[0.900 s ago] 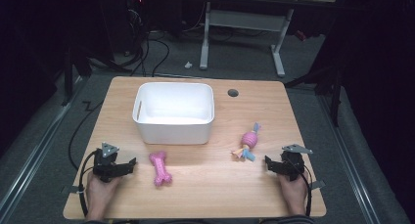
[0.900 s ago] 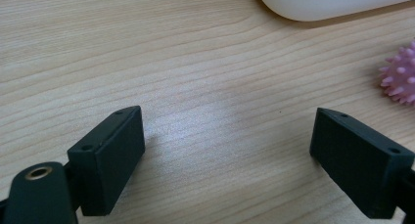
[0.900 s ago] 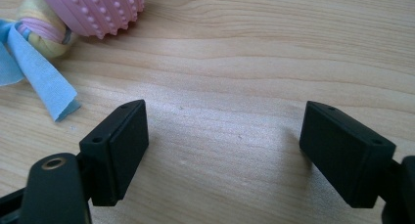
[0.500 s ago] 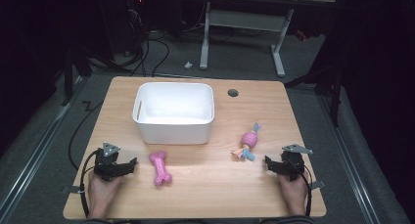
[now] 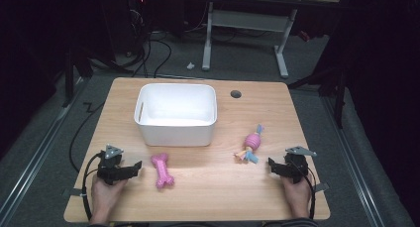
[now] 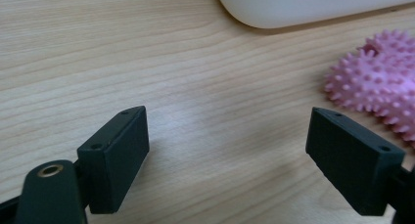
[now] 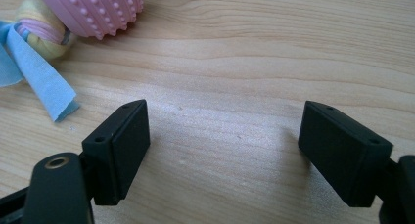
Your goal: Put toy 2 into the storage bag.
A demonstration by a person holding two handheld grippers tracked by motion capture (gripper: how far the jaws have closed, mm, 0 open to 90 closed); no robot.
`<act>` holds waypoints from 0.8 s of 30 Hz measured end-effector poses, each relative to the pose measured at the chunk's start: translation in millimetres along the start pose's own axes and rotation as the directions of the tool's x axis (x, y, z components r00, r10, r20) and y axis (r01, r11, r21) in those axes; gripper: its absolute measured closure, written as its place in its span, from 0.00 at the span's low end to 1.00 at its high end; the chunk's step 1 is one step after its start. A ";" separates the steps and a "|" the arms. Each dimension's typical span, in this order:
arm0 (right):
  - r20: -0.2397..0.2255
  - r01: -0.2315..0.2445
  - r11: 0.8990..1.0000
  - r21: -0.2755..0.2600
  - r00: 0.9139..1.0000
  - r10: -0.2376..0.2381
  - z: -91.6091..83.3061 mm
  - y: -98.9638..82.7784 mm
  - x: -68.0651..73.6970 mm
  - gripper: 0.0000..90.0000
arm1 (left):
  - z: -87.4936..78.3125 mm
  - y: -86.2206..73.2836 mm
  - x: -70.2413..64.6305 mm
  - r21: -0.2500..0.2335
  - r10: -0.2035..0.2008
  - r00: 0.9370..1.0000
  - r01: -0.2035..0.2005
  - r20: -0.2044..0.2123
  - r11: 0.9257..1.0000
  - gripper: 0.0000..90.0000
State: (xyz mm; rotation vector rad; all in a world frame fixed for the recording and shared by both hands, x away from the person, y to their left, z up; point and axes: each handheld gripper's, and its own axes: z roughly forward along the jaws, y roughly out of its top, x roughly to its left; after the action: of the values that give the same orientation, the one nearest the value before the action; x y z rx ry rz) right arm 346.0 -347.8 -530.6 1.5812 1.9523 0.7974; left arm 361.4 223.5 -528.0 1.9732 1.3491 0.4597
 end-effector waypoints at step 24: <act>-0.001 0.002 1.000 -0.003 1.000 -0.002 -0.4 -0.3 0.2 0.23 | -16.7 21.8 -46.1 -0.063 0.072 0.994 -0.068 0.078 0.996 0.20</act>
State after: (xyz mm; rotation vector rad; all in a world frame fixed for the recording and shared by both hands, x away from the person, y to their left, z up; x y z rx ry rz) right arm 345.5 -347.6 -530.5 1.5774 1.9528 0.8002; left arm 347.2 182.4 -496.7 1.9734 1.2062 0.4438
